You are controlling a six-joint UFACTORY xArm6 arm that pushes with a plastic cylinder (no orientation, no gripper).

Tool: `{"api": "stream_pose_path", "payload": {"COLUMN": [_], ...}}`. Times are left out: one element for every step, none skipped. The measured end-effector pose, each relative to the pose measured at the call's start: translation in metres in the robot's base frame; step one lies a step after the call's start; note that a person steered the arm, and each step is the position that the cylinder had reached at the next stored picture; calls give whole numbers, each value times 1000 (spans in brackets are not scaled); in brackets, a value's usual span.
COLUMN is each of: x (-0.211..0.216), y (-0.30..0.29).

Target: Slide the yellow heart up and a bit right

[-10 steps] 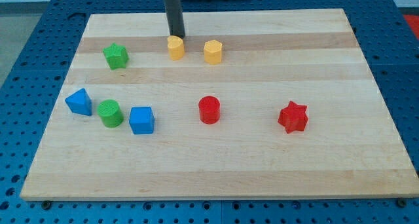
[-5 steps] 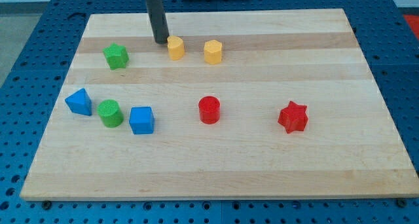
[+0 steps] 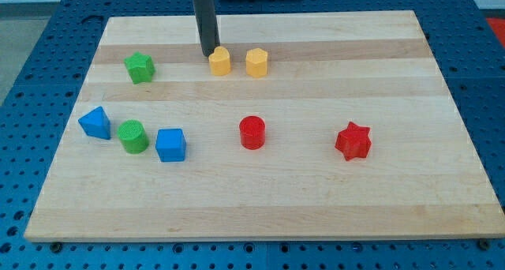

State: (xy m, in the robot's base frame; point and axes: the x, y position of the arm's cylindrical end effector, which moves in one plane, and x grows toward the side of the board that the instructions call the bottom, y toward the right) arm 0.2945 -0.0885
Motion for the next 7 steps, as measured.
{"api": "stream_pose_path", "payload": {"x": [0,0,0,6,14,14,14], "y": [6,-11,-29,-42,-43,-30,-4]}}
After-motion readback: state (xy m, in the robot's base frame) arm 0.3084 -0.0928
